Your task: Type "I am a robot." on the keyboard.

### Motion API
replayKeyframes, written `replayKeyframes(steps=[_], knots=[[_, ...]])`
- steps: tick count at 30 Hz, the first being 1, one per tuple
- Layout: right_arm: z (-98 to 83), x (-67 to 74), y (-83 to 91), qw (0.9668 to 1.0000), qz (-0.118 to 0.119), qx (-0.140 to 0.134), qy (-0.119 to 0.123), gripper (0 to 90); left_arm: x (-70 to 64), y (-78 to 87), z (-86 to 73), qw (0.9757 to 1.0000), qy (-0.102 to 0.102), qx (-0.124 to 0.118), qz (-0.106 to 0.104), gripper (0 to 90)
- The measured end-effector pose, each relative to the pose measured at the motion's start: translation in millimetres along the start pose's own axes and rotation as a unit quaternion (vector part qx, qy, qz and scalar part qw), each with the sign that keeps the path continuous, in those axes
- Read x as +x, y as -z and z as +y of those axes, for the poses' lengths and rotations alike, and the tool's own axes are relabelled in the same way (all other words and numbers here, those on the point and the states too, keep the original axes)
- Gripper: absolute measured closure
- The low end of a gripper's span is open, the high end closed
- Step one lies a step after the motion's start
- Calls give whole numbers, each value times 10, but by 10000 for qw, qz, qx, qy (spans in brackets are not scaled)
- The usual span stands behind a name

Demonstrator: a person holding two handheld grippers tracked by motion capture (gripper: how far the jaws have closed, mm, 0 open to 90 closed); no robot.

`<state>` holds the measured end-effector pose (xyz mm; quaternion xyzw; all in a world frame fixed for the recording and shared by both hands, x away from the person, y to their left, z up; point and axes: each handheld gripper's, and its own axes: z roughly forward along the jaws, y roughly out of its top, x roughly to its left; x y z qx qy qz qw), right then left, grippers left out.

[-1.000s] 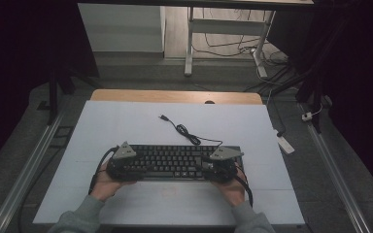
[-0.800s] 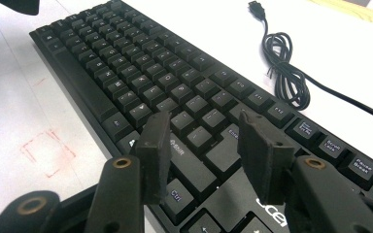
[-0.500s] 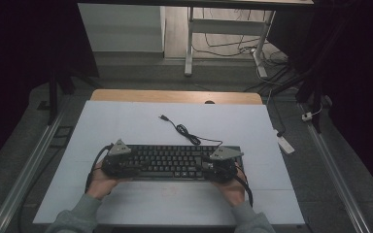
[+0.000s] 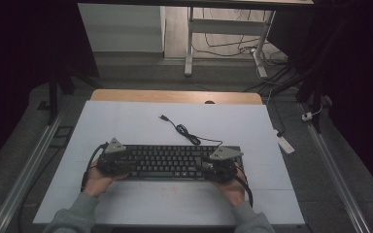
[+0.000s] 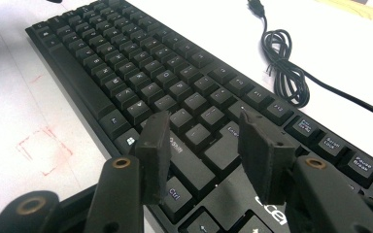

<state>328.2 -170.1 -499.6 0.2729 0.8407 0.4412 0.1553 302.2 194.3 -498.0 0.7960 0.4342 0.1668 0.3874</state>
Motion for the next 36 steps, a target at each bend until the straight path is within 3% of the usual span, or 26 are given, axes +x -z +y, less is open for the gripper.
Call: replayKeyframes(steps=[3,17,36], knots=[[-1,-1,1,10000,-3,-11,-3,554,32,-12,-24,9999,5,71,114,553],[-7,-5,-1,10000,-39,11,11,549,122,-72,-95,9992,49,371,118,877],[-12,-2,-11,10000,-47,40,25,546,136,-175,-142,9979,-14,619,179,889]])
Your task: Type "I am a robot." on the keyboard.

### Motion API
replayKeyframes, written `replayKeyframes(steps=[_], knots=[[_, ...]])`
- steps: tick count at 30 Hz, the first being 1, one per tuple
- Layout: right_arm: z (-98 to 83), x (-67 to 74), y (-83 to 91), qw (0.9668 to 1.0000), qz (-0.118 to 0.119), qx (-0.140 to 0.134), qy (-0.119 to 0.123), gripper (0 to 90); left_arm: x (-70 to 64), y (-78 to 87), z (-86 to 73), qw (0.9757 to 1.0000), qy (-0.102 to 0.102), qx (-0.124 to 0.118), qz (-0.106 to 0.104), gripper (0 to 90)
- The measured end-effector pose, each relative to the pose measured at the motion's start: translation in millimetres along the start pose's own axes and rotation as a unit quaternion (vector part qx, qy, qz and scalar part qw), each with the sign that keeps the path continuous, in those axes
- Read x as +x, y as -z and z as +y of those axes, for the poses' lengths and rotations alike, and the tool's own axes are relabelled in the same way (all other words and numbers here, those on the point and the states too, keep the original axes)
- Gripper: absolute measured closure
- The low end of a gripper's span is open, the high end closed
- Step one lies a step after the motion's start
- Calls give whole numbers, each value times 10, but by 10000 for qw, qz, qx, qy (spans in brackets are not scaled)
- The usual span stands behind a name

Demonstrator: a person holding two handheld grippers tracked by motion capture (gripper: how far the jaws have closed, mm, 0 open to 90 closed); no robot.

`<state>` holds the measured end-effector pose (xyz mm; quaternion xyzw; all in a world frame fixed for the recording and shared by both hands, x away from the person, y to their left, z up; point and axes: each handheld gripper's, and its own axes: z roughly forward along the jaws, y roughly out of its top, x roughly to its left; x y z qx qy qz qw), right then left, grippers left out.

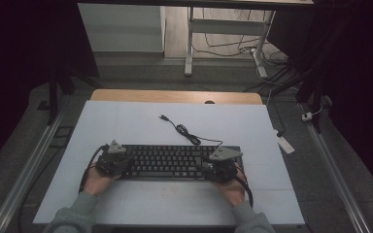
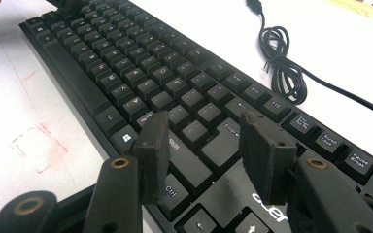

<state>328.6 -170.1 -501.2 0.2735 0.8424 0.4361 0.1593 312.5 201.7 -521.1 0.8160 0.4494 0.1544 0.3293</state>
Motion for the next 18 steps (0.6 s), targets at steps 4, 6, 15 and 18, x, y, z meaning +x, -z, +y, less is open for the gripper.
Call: replayKeyframes(steps=[4,6,15,18], knots=[[0,-2,3,10000,-14,-7,2,546,2,-10,-6,10000,17,1,-5,888],[0,-2,3,10000,-15,-4,-1,546,3,-8,-6,10000,1,14,-8,889],[-3,-1,-2,10000,-21,16,-10,546,2,-33,-17,10000,-11,60,-32,889],[-3,-1,-1,10000,-16,8,-6,546,-8,-13,-10,10000,-44,-24,-9,887]])
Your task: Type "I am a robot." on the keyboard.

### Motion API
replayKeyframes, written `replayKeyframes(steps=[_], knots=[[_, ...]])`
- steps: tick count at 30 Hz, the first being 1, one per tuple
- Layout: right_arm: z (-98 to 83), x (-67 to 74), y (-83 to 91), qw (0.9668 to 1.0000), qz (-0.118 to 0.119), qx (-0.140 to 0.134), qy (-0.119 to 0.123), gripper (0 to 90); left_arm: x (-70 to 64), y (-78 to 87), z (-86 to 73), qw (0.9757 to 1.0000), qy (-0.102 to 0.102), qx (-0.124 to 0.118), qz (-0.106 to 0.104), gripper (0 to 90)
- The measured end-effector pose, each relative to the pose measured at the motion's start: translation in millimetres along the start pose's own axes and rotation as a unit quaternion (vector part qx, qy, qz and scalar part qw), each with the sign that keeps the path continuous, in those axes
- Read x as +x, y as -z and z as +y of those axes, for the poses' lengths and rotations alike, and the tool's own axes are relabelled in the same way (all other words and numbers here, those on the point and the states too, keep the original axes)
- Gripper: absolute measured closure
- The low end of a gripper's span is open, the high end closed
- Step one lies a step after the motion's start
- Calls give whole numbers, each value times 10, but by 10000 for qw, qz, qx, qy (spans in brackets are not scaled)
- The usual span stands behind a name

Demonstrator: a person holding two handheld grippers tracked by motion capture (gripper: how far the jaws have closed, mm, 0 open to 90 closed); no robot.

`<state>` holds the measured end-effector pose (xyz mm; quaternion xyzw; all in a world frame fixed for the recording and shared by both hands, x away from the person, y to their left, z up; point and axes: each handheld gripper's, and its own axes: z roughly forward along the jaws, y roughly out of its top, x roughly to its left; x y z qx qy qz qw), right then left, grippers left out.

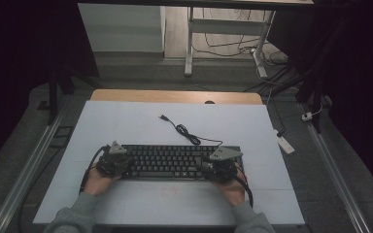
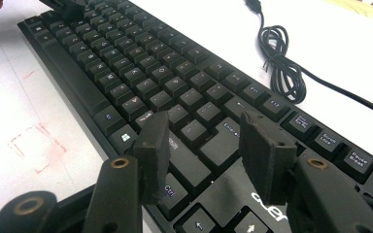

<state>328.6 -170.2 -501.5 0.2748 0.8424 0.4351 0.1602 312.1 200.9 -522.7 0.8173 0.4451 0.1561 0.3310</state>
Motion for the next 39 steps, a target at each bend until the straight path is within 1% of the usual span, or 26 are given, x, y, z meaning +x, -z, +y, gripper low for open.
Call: replayKeyframes(steps=[4,6,9,11,12,14,16,19,23,24,31,39], knots=[[1,-1,5,10000,-5,-6,-11,546,0,89,21,9995,76,-292,-54,851],[1,-3,6,10000,-12,-3,-6,546,8,144,32,9989,133,-428,-118,812],[2,-1,8,10000,-10,11,-3,546,16,219,44,9973,207,-652,-250,681],[1,-1,8,10000,-6,1,5,545,14,257,55,9965,203,-738,-333,593],[1,-2,9,10000,-6,-1,4,546,14,273,61,9962,192,-765,-381,563],[1,-5,12,10000,-7,7,4,545,0,299,71,9956,194,-824,-394,504],[-1,-8,12,10000,-19,18,16,545,-16,313,79,9952,185,-863,-424,463],[-1,-6,8,10000,-8,13,11,545,-30,317,85,9952,153,-867,-438,423],[1,-8,13,10000,-8,1,19,545,-33,323,88,9954,175,-875,-351,370],[2,-8,15,10000,-19,7,24,545,-31,328,88,9953,177,-885,-357,363],[3,2,6,10000,12,-10,21,543,-34,325,89,9951,162,-878,-425,336],[23,16,-11,10000,35,-26,24,541,-43,314,90,9955,157,-844,-408,329]])
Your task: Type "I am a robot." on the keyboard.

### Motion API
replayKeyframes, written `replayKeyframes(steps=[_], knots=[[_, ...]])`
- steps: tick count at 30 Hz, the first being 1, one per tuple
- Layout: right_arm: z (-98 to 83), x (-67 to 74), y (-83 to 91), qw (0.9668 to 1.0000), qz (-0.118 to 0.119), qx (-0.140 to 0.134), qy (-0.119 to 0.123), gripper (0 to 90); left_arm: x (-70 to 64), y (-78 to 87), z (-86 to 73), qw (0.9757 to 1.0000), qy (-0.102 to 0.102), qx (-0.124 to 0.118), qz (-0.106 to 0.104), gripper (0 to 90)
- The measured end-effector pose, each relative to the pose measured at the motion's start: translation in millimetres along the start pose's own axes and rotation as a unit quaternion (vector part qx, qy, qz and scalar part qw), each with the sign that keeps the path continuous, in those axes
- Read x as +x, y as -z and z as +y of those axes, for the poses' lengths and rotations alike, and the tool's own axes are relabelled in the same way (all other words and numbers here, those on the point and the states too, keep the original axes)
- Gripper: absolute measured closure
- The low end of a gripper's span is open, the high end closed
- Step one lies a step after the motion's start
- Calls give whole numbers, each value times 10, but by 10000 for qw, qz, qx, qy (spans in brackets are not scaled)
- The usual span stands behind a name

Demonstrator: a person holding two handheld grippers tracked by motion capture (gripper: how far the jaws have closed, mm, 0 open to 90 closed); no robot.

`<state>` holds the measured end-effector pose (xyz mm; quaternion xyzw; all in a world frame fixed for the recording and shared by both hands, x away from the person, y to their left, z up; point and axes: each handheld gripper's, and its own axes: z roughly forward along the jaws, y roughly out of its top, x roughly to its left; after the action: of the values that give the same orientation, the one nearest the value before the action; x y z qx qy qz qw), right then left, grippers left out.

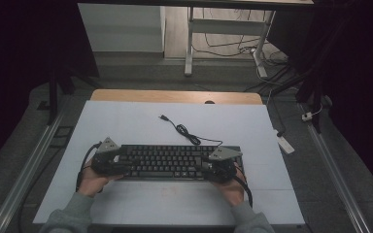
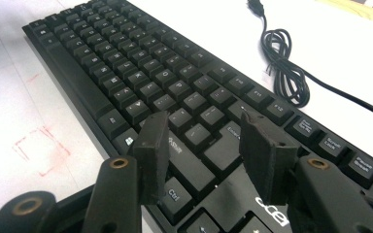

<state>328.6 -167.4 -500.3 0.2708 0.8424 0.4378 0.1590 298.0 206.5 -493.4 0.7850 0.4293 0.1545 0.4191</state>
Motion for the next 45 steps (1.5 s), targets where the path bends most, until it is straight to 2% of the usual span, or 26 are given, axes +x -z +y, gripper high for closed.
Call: replayKeyframes(steps=[8,13,18,23,26,34,45], knots=[[104,86,-114,9998,173,-11,72,548,-29,-25,-3,9999,-79,108,-5,326],[178,146,-243,9994,337,16,122,610,-33,-32,-8,9999,-70,151,-7,324],[265,226,-351,9981,541,112,257,746,-29,-37,-11,9998,-32,207,38,325],[326,279,-449,9963,789,225,255,893,-29,-43,-11,9997,-36,241,63,325],[350,321,-512,9955,863,289,278,895,-33,-47,-12,9996,-39,255,75,325],[396,410,-640,9947,870,398,377,895,-41,-50,-10,9996,-39,257,78,325],[386,461,-720,9940,894,504,378,895,-60,-69,-11,9994,-95,311,76,323]])
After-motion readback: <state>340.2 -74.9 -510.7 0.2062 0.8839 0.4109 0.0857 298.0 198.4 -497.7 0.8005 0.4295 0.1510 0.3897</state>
